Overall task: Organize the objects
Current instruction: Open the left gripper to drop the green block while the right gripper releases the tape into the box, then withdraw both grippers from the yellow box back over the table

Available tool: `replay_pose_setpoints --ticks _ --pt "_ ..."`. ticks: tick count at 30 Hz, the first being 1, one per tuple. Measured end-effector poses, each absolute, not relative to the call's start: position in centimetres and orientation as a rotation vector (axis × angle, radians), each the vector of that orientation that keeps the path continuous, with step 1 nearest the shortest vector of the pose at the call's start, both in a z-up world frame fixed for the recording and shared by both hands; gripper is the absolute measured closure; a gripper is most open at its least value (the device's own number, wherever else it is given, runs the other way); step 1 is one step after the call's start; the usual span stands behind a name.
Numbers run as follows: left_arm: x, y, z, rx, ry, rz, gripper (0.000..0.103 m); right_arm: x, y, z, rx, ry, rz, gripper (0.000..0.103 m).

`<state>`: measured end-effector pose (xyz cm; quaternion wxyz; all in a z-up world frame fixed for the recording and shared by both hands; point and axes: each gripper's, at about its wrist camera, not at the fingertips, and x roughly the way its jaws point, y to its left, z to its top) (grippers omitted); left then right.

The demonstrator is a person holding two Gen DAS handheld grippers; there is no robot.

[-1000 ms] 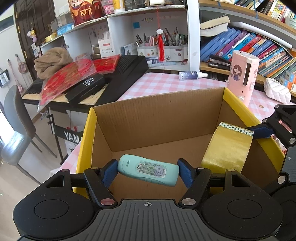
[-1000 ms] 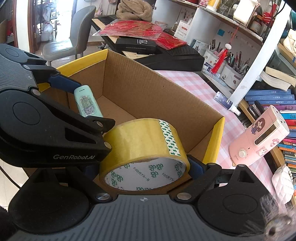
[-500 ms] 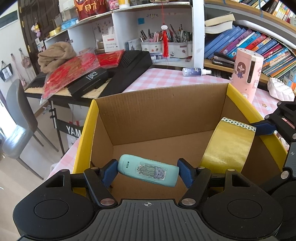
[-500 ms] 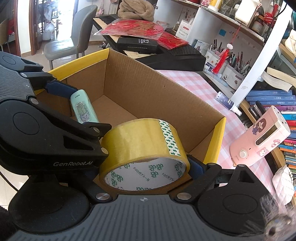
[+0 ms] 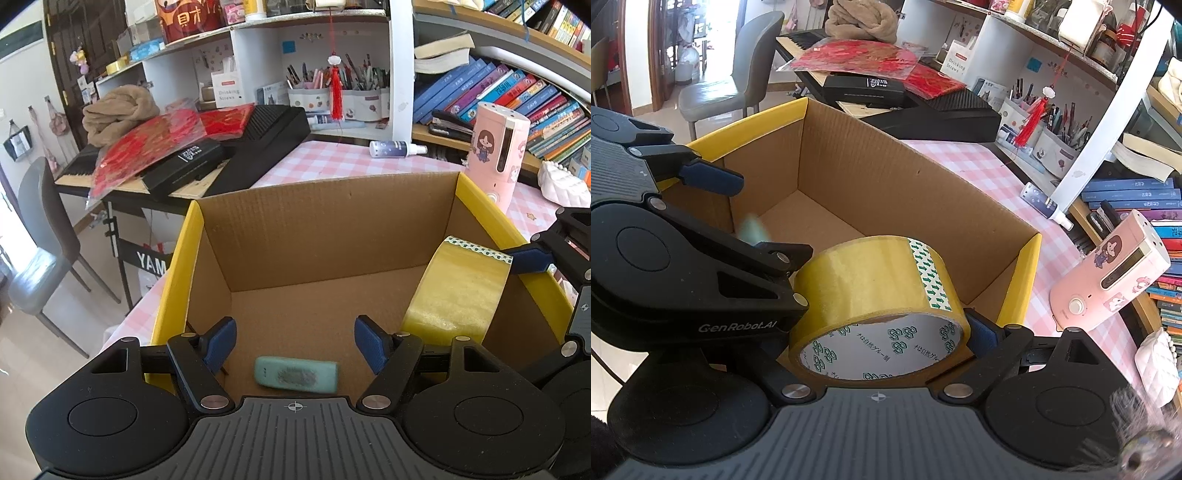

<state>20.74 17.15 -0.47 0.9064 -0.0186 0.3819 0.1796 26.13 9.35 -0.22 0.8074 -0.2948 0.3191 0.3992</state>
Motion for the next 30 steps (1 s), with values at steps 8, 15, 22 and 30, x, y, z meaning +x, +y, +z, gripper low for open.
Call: replay_pose_setpoints --ticks 8,15,22,30 --pt "19.6 17.3 0.7 -0.053 0.724 0.392 0.016 25.6 8.8 0.1 -0.595 0.623 0.845 0.005" --pt "18.1 17.6 2.3 -0.086 0.651 0.400 0.014 25.0 8.0 1.5 -0.549 0.564 0.790 0.002" --pt "15.2 17.7 4.4 -0.106 0.564 0.407 0.013 23.2 6.6 3.3 -0.484 0.500 0.735 0.002" --pt "11.5 18.1 6.0 -0.123 0.473 0.434 0.010 19.7 4.3 5.2 -0.375 0.406 0.650 0.002"
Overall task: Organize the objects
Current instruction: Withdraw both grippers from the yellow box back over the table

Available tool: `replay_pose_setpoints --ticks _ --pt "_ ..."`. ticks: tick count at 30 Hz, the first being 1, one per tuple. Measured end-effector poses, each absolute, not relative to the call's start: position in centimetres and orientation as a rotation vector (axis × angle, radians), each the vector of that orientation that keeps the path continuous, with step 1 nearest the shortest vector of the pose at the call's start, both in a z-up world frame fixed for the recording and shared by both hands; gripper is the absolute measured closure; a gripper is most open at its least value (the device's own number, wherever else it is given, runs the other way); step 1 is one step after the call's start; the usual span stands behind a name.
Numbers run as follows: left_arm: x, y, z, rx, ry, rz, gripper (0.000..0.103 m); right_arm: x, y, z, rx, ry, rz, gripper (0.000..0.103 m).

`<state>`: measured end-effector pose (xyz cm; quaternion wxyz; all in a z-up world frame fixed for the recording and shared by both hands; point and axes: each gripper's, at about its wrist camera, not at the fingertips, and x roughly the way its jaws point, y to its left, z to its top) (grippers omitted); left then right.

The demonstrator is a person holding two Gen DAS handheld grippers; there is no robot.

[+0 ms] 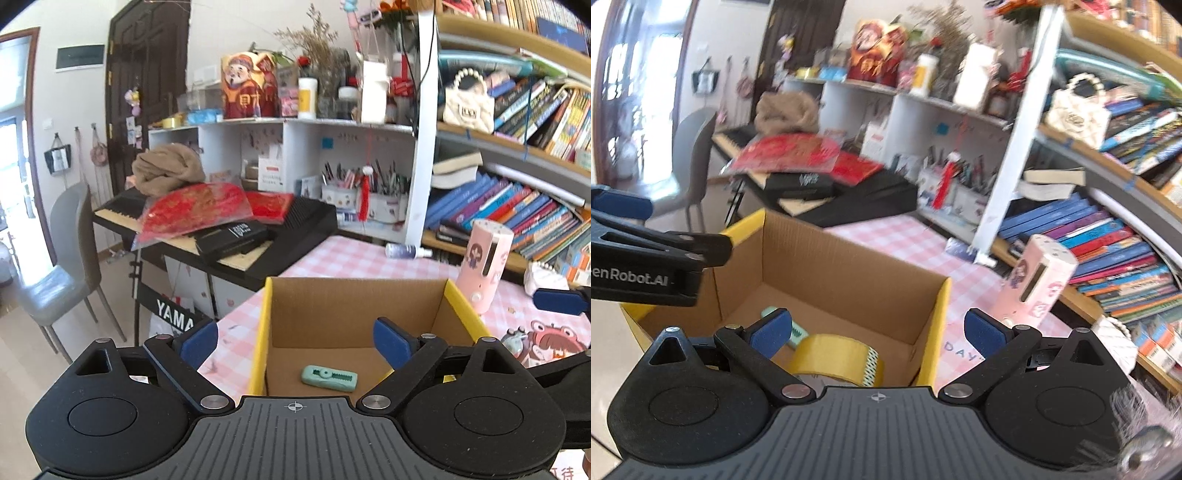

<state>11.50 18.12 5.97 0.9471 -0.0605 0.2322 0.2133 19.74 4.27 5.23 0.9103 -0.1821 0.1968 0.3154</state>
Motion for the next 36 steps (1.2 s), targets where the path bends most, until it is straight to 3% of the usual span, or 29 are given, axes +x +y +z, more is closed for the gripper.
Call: replay_pose_setpoints --ticks 12,36 --pt "6.6 17.5 5.2 -0.131 0.479 0.393 0.010 14.4 1.2 5.7 -0.308 0.370 0.528 0.002" --pt "-1.8 15.0 1.2 -0.089 0.657 0.346 0.009 4.3 -2.6 0.6 -0.186 0.593 0.251 0.002"
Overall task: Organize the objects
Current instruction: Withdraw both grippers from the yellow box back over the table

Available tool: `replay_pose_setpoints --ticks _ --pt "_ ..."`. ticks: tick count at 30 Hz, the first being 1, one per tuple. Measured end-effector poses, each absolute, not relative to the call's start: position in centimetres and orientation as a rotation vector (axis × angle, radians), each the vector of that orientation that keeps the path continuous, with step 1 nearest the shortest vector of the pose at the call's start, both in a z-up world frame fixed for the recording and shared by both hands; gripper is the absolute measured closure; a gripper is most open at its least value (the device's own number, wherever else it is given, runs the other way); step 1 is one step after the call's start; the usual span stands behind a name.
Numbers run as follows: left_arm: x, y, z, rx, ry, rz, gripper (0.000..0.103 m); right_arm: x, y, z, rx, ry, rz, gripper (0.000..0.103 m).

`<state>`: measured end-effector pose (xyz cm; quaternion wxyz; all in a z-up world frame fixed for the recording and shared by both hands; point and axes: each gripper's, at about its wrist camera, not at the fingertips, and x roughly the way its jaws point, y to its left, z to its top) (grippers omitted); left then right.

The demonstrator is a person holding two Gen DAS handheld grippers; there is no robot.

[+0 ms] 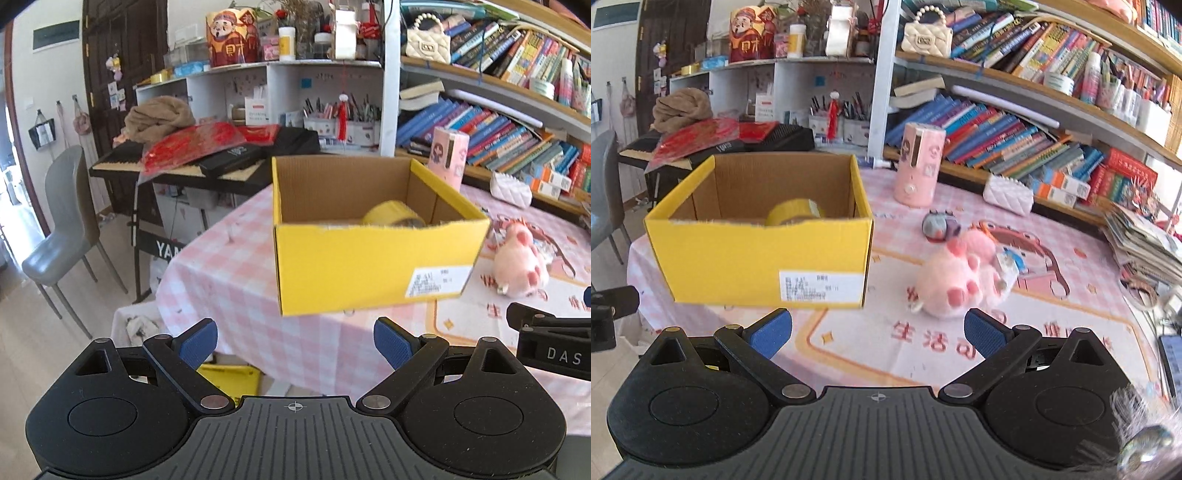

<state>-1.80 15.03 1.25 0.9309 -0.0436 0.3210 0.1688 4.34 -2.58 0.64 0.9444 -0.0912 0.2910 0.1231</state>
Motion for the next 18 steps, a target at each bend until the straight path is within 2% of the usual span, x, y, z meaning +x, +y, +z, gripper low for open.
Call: replay_pose_setpoints --ticks 18 --pt "-3.3 13.0 0.4 -0.066 0.703 0.259 0.009 1.0 -4.7 -0.1 -0.169 0.633 0.182 0.002"
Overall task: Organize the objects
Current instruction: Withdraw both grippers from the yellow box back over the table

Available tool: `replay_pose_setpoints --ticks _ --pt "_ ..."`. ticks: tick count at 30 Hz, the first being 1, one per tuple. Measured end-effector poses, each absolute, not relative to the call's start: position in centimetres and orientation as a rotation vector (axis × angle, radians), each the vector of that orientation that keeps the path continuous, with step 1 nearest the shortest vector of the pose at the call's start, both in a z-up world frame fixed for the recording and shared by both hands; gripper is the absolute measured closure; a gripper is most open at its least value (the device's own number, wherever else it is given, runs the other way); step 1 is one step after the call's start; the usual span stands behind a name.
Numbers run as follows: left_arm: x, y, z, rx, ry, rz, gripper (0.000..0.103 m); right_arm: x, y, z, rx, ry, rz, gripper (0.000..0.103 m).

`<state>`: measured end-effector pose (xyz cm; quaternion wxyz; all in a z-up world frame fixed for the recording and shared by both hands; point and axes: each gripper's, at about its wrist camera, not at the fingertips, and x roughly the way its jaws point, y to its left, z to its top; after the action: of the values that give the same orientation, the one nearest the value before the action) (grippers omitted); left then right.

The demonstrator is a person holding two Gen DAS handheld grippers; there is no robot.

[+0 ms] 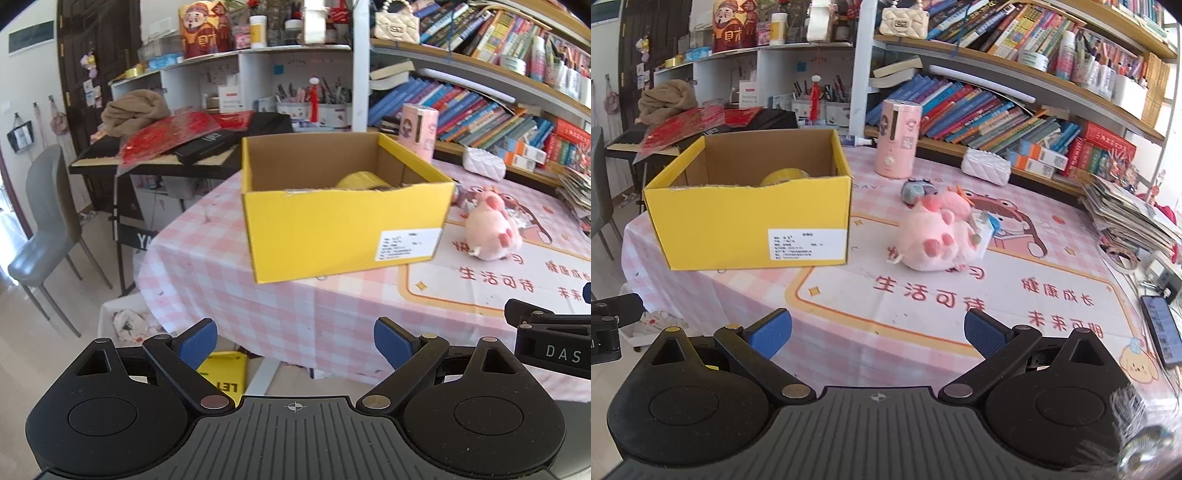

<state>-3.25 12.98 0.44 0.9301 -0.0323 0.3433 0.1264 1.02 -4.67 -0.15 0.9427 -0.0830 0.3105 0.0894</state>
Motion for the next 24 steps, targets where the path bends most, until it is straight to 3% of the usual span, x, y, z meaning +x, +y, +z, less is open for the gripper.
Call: replay_pose_setpoints --ticks 24 --pt "0.6 5.7 0.1 0.035 0.711 0.025 0.009 0.7 -12.7 -0.7 -0.075 0.678 -0.066 0.002"
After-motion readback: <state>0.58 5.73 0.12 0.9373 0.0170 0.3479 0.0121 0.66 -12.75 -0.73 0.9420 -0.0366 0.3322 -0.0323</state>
